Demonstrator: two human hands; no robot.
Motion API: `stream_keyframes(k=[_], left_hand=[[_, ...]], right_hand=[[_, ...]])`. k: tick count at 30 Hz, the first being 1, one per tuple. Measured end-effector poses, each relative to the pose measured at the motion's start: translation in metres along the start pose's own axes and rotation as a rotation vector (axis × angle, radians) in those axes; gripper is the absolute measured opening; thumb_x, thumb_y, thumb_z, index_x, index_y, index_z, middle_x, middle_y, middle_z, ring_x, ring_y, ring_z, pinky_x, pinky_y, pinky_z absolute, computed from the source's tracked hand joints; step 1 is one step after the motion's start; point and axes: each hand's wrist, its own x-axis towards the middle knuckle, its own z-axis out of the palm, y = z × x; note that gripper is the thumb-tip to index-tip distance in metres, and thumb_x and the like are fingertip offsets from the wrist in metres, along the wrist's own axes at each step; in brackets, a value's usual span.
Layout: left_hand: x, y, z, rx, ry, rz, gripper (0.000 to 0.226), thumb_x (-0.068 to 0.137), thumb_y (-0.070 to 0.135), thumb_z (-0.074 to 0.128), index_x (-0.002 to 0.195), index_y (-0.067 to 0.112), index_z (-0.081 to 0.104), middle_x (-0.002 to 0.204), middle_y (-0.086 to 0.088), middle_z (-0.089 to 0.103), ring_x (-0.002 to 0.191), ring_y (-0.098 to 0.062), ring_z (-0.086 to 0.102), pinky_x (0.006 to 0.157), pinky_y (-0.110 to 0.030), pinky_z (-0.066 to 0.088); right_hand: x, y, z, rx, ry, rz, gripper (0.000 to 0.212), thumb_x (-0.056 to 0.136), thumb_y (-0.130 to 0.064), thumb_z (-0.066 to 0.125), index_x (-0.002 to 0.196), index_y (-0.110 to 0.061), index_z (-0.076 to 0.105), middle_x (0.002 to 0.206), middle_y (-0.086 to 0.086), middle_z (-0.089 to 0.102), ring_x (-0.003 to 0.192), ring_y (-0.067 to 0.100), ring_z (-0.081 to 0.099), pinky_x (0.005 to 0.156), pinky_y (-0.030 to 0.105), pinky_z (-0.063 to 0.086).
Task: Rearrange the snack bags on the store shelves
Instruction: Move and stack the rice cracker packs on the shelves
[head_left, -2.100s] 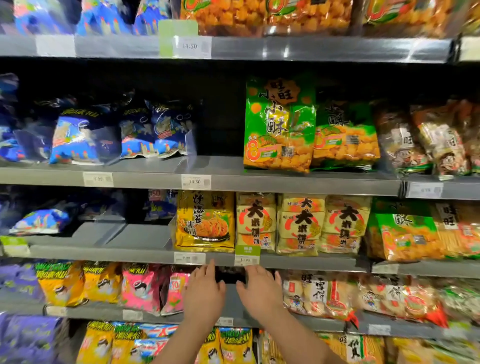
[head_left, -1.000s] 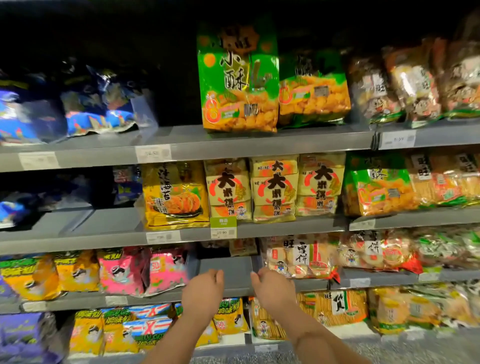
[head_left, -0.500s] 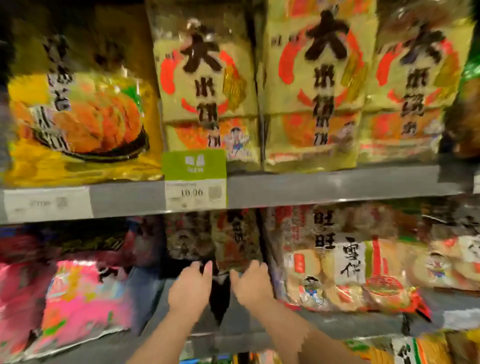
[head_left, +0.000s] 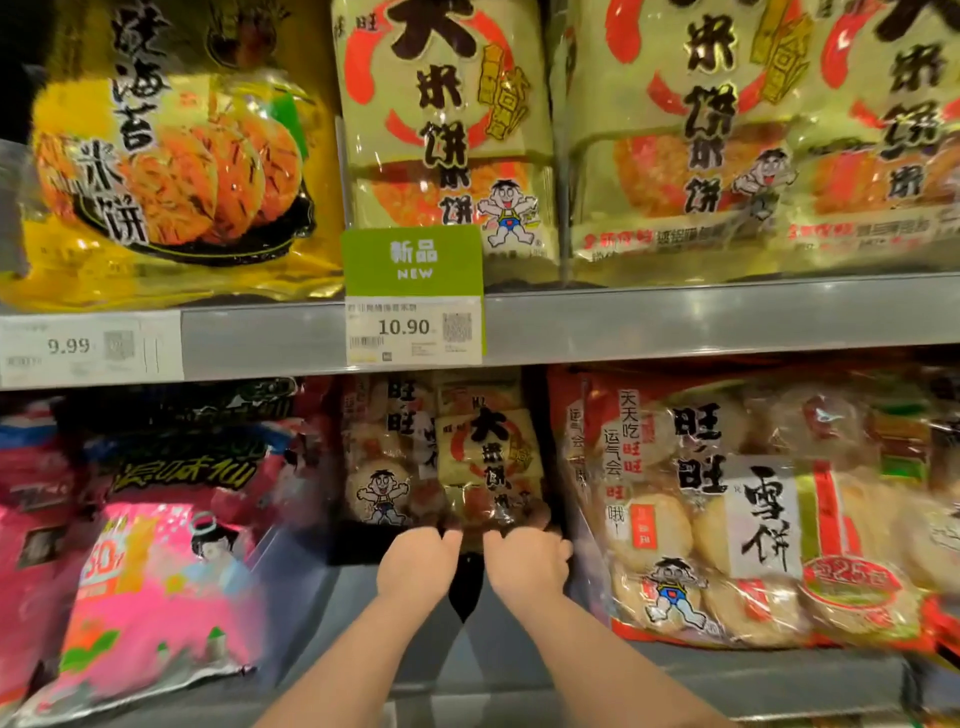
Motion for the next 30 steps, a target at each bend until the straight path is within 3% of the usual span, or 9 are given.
stream_keyframes(k=[4,7,10,13,15,17,20,24,30], left_hand=[[0.001,-0.005,0.003,-0.028,-0.014,-0.034,0.036,0.094,0.035,0.038,0.077,0.008,0.054,0.092,-0.012,0.062,0.087,-0.028,0.056,0.075,-0.032,0.042],[0.000,-0.012,-0.006,-0.042,-0.018,-0.068,0.036,0.093,0.036,0.039,0.069,0.010,0.047,0.084,-0.008,0.054,0.079,-0.024,0.049,0.068,-0.029,0.037],[-0.005,-0.012,-0.017,0.002,-0.045,-0.035,0.038,0.094,0.038,0.036,0.083,0.007,0.053,0.085,-0.007,0.052,0.079,-0.023,0.048,0.068,-0.028,0.034],[-0.018,-0.005,-0.036,-0.062,-0.103,-0.091,0.045,0.093,0.047,0.036,0.098,0.007,0.057,0.105,-0.013,0.061,0.099,-0.029,0.057,0.075,-0.031,0.039],[-0.031,0.000,-0.054,-0.028,-0.158,-0.104,0.049,0.093,0.050,0.032,0.107,0.009,0.055,0.114,-0.013,0.061,0.106,-0.030,0.057,0.079,-0.032,0.041],[-0.044,0.006,-0.075,-0.031,-0.194,-0.089,0.043,0.094,0.049,0.030,0.093,0.013,0.053,0.112,-0.015,0.063,0.105,-0.030,0.058,0.075,-0.031,0.039],[-0.068,0.016,-0.109,-0.076,-0.190,-0.110,0.038,0.096,0.043,0.033,0.080,0.014,0.052,0.105,-0.017,0.066,0.104,-0.032,0.059,0.069,-0.030,0.035],[-0.108,0.031,-0.156,0.012,-0.173,-0.119,0.036,0.097,0.033,0.031,0.114,0.014,0.058,0.118,-0.015,0.063,0.110,-0.033,0.058,0.080,-0.034,0.045],[-0.174,0.073,-0.228,-0.200,-0.112,-0.165,0.031,0.096,0.029,0.039,0.083,0.005,0.055,0.097,-0.024,0.066,0.095,-0.039,0.059,0.071,-0.036,0.041]], right_hand=[[-0.001,0.001,-0.002,0.183,0.002,0.060,0.063,0.089,-0.037,0.047,0.136,0.002,0.031,0.136,0.019,0.040,0.125,0.034,0.039,0.101,0.036,0.035],[0.004,-0.003,-0.004,0.305,-0.073,0.094,0.052,0.087,-0.036,0.047,0.124,0.001,0.049,0.127,0.018,0.047,0.106,0.031,0.051,0.085,0.031,0.040],[-0.002,-0.011,-0.012,0.390,-0.101,0.156,0.055,0.082,-0.036,0.053,0.121,0.002,0.051,0.122,0.016,0.047,0.087,0.027,0.048,0.074,0.029,0.039],[-0.020,-0.022,-0.030,0.464,-0.098,0.181,0.052,0.078,-0.036,0.060,0.113,0.003,0.055,0.100,0.011,0.058,0.084,0.027,0.054,0.076,0.032,0.044],[-0.038,-0.029,-0.048,0.484,-0.089,0.187,0.059,0.079,-0.039,0.063,0.118,0.003,0.050,0.100,0.012,0.061,0.091,0.028,0.057,0.076,0.032,0.043],[-0.057,-0.034,-0.068,0.533,-0.093,0.204,0.074,0.078,-0.043,0.065,0.130,0.003,0.039,0.116,0.016,0.059,0.107,0.030,0.056,0.082,0.033,0.042],[-0.085,-0.039,-0.100,0.618,-0.152,0.258,0.081,0.076,-0.049,0.067,0.133,-0.001,0.036,0.119,0.014,0.059,0.111,0.029,0.055,0.090,0.036,0.043],[-0.125,-0.046,-0.148,0.619,-0.236,0.354,0.089,0.078,-0.052,0.065,0.142,-0.004,0.027,0.138,0.016,0.047,0.128,0.032,0.043,0.103,0.036,0.034],[-0.189,-0.053,-0.207,0.668,-0.305,0.442,0.094,0.076,-0.053,0.067,0.143,-0.003,0.026,0.144,0.018,0.040,0.134,0.034,0.037,0.110,0.040,0.029]])
